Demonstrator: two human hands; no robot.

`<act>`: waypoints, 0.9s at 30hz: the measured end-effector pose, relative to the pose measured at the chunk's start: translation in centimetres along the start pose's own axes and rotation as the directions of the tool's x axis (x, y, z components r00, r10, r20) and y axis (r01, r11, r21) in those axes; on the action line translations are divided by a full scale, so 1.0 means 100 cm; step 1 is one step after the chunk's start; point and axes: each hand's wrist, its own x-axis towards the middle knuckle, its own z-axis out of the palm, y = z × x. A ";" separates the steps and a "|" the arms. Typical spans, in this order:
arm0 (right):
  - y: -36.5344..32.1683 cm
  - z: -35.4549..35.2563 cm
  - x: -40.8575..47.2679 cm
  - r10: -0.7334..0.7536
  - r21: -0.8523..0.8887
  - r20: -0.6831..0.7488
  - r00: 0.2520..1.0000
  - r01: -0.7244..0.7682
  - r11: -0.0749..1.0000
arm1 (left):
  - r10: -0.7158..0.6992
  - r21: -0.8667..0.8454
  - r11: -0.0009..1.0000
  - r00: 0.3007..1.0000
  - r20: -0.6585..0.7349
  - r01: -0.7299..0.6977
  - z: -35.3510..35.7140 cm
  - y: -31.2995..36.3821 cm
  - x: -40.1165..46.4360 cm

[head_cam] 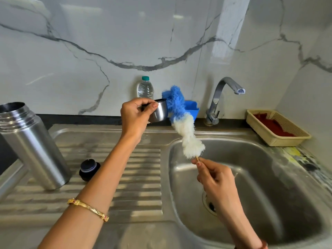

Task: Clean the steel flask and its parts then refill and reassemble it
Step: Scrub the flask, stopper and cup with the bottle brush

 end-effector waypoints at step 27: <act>0.011 -0.005 -0.013 -0.004 -0.043 0.021 1.000 0.005 0.999 | -0.076 -0.127 0.990 0.991 -0.108 0.062 0.010 -0.003 -0.013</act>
